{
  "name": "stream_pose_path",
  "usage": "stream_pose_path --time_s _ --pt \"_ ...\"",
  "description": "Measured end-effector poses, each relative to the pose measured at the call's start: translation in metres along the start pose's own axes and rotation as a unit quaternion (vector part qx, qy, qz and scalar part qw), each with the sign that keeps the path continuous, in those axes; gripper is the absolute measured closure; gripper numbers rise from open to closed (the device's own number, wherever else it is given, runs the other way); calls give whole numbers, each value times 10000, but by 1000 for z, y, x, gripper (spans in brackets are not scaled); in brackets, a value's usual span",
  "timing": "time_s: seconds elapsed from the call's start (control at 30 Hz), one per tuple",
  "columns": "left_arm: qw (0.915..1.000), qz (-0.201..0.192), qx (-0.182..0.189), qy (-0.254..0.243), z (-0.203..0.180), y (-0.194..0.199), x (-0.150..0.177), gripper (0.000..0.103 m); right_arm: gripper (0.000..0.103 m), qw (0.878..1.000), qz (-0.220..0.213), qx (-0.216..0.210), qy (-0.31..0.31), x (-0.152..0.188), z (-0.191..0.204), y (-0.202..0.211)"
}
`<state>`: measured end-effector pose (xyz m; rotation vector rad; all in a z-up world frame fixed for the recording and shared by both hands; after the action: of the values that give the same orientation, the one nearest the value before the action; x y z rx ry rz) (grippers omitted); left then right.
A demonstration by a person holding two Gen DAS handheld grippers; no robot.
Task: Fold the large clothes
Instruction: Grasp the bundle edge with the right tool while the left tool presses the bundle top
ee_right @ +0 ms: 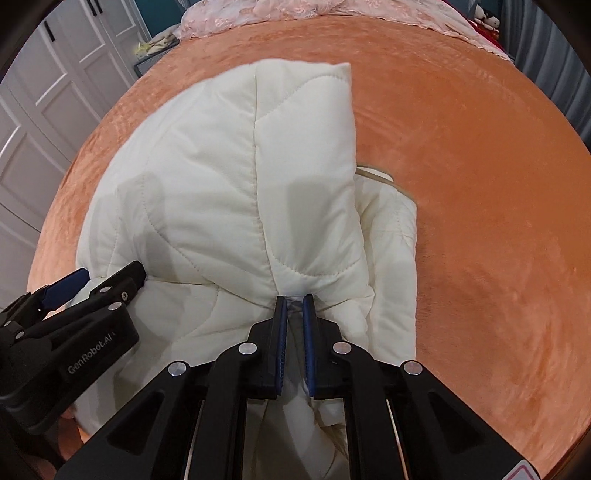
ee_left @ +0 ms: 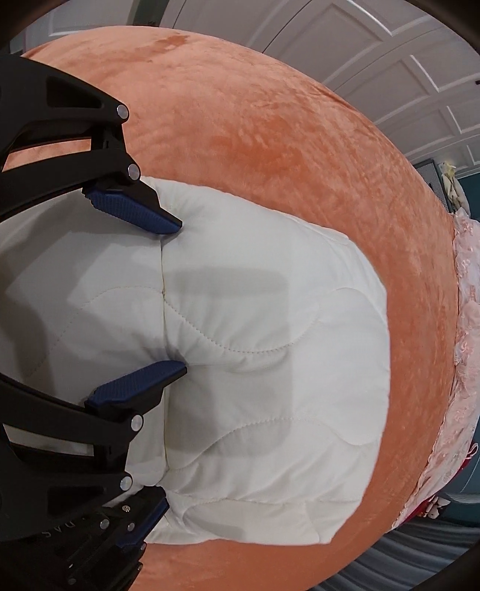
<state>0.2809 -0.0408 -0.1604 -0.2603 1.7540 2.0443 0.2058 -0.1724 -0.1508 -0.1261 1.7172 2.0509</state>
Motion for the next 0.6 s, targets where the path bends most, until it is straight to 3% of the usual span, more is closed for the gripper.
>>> stream_pose_path --time_s 0.6 --pt "9992 -301 -267 -45 -11 -14 1 31 96 9996 -152 170 160 -3 -1 -21"
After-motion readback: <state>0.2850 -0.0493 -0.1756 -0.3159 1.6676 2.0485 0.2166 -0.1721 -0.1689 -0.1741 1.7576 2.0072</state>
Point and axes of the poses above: each gripper's, at about its wrist camera, not at the fingertips, and y roughly against the way its jaws point, z to its left, x to its underside, the point moved 8 cm from there along -y, roughly the way its jaws point, and after that the axes turned 8 degrees about -x, right-handed, at the moved point
